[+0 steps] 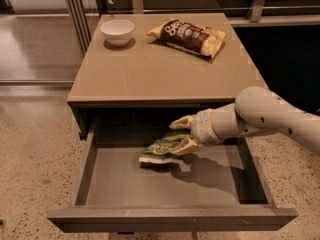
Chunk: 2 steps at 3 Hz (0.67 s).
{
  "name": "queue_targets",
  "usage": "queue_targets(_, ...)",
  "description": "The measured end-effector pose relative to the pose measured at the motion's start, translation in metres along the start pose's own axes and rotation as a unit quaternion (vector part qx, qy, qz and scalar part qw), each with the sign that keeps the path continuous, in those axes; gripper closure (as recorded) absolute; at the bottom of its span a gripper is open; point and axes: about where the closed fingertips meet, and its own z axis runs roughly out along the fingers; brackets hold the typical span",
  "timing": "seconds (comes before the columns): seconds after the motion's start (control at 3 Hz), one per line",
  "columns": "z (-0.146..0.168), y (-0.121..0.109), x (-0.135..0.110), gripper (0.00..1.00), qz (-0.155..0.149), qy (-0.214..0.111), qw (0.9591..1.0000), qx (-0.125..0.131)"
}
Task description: Place green jalapeno chip bag into top drawer
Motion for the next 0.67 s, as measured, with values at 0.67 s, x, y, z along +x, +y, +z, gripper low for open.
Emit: queue_targets(0.67,0.0001,0.0,0.0,0.0,0.0,0.0,1.0,0.0)
